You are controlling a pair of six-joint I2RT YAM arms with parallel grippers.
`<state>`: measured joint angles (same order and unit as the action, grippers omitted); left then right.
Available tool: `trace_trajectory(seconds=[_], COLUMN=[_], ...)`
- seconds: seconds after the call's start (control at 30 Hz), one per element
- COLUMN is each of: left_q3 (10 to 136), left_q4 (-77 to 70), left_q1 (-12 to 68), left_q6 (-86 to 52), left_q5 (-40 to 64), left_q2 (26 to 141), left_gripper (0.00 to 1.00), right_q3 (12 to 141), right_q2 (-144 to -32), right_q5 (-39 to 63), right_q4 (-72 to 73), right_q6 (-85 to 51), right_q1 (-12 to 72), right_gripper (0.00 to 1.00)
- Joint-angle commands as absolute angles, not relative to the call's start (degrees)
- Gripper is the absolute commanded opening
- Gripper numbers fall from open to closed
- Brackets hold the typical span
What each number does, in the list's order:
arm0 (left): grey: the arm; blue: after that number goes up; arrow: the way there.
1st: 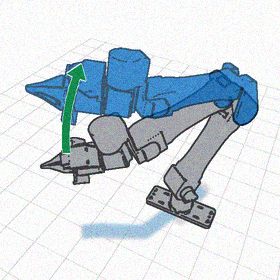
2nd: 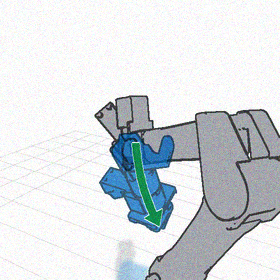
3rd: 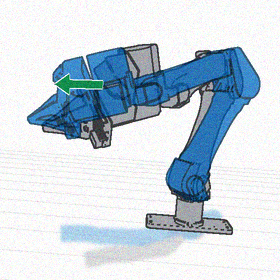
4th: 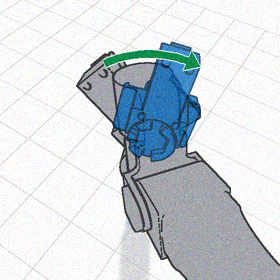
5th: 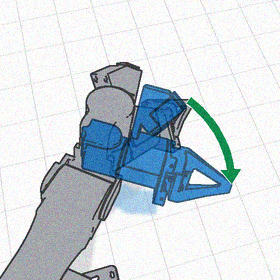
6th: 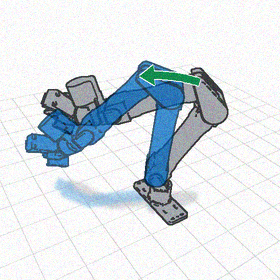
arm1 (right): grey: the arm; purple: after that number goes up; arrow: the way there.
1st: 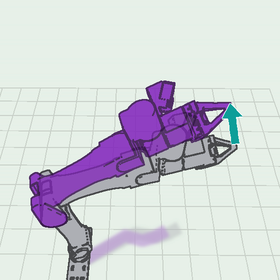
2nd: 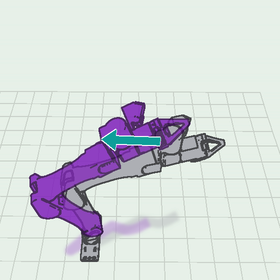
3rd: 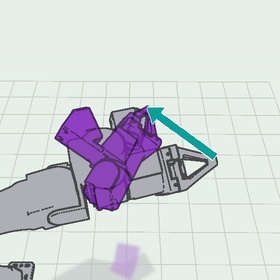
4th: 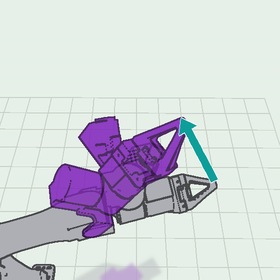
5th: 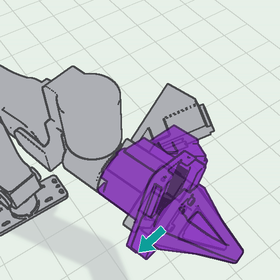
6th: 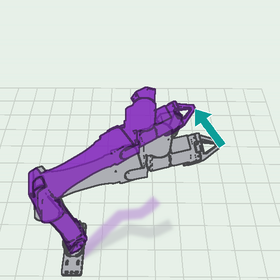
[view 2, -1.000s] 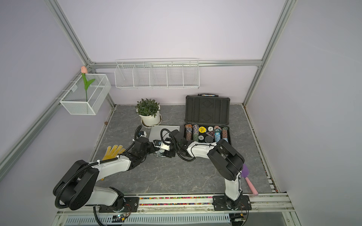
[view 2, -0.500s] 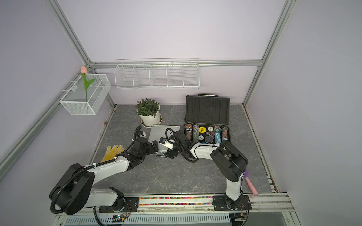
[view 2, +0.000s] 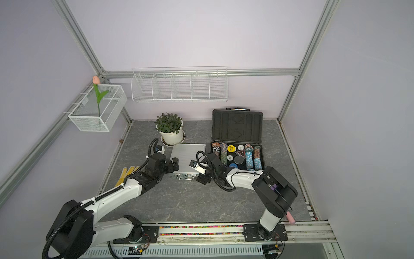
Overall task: Close the poker set cases
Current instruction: Fasten the fastener on the poker set case, then move the poker set case to the center of the board.
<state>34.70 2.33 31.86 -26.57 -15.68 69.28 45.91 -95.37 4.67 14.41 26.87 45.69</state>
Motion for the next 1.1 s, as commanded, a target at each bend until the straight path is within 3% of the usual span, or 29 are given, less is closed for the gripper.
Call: trace_trajectory(seconds=[0.0, 0.47, 1.07], left_q3=[36.6, 36.1, 35.4], left_q4=[5.2, 6.1, 5.9], left_q1=[31.5, 31.5, 31.4], left_q6=[-25.1, -23.9, -23.2], left_q5=[-16.6, -17.1, -18.2], left_q2=[67.4, 63.1, 62.5], left_gripper=[0.99, 0.99, 1.0], right_q3=[43.9, 46.0, 57.5], right_q2=[-93.4, -99.1, -107.9], right_q5=[3.2, 0.3, 13.0], right_q4=[13.8, 18.0, 13.3], right_q6=[26.8, 26.2, 28.4], right_q1=[45.3, 43.8, 43.8], right_gripper=[0.9, 0.89, 0.89])
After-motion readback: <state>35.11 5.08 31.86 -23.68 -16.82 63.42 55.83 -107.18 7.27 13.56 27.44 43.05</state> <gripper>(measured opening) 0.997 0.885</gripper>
